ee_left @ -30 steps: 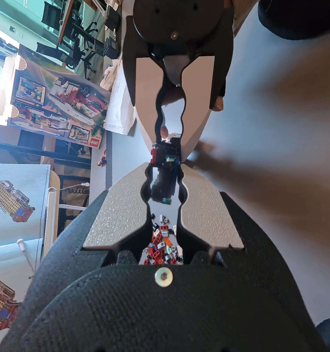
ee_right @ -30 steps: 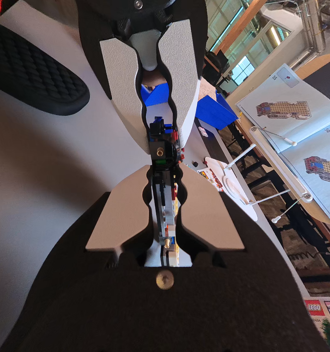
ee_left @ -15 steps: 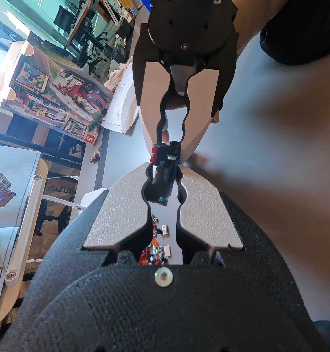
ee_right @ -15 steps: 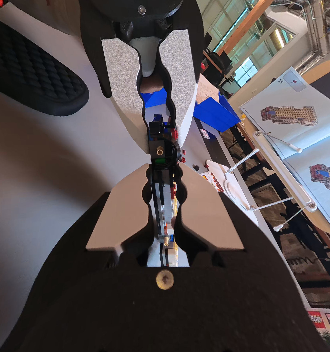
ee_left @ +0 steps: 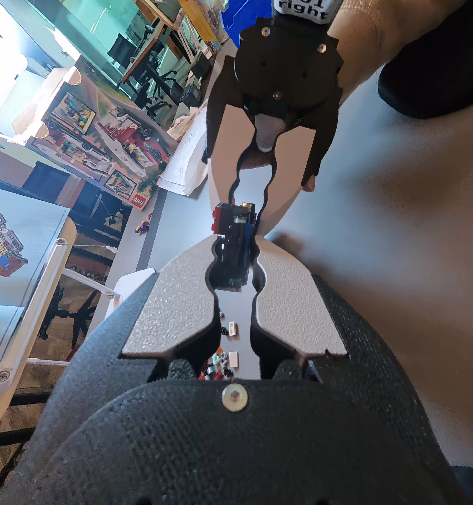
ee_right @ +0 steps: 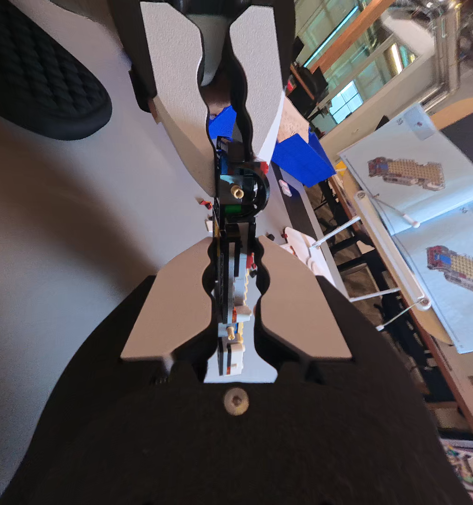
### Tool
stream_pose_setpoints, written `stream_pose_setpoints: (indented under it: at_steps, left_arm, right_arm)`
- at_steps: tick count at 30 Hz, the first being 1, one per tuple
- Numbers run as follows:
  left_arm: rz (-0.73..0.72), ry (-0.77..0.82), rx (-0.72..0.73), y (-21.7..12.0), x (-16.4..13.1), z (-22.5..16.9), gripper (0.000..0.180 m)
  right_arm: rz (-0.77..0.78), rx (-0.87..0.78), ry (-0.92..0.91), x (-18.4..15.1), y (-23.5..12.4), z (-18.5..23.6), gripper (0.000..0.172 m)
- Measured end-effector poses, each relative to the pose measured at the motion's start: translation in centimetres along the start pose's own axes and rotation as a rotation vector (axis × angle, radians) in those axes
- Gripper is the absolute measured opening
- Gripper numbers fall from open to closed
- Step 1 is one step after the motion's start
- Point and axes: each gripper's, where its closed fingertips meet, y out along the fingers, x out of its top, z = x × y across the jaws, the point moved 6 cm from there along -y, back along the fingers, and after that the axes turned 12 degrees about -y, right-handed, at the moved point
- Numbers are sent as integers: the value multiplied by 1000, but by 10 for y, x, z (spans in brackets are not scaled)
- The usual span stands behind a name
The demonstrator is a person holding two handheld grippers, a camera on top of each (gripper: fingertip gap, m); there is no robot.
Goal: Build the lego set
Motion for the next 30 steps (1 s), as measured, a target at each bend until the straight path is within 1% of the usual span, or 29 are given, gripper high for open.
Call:
stream_pose_setpoints:
  at_steps: [4, 6, 8, 10, 11, 14, 16, 18, 20, 21, 23, 26, 29, 30]
  left_arm:
    - [1, -33, 30, -2, -11, 4, 20]
    - [-1, -80, 67, -4, -18, 7, 24]
    - [-32, -155, 79, -10, -23, 7, 31]
    - [-17, -282, 49, -12, -36, 6, 37]
    - [-2, -354, 33, -11, -44, 6, 42]
    - [56, -555, -74, -4, -64, -2, 56]
    - [102, -626, -125, 1, -73, -9, 65]
    - [178, -639, -131, 7, -83, -15, 70]
    - [249, -632, -150, 13, -92, -22, 70]
    - [287, -636, -173, 15, -95, -26, 66]
    - [317, -608, -172, 16, -99, -30, 63]
    - [317, -564, -167, 15, -100, -31, 63]
    - [312, -545, -169, 15, -101, -31, 63]
    - [312, -537, -167, 15, -101, -31, 63]
  right_arm:
    - [56, 30, -18, -1, 8, -2, 24]
    - [156, 37, -80, -4, 10, -2, 24]
    - [296, 68, -168, -10, 11, 2, 24]
    - [416, 128, -253, -15, 12, 14, 24]
    - [452, 143, -297, -16, 14, 21, 25]
    - [515, 154, -402, -11, 23, 39, 25]
    - [553, 158, -464, -9, 29, 50, 25]
    - [549, 153, -487, -4, 34, 61, 24]
    - [528, 150, -467, 2, 36, 67, 23]
    - [519, 155, -456, 5, 37, 69, 24]
    - [500, 201, -381, 8, 37, 76, 28]
    - [432, 279, -194, 13, 30, 75, 40]
    - [362, 369, 72, 10, 19, 53, 47]
    - [356, 400, 140, 4, 16, 45, 53]
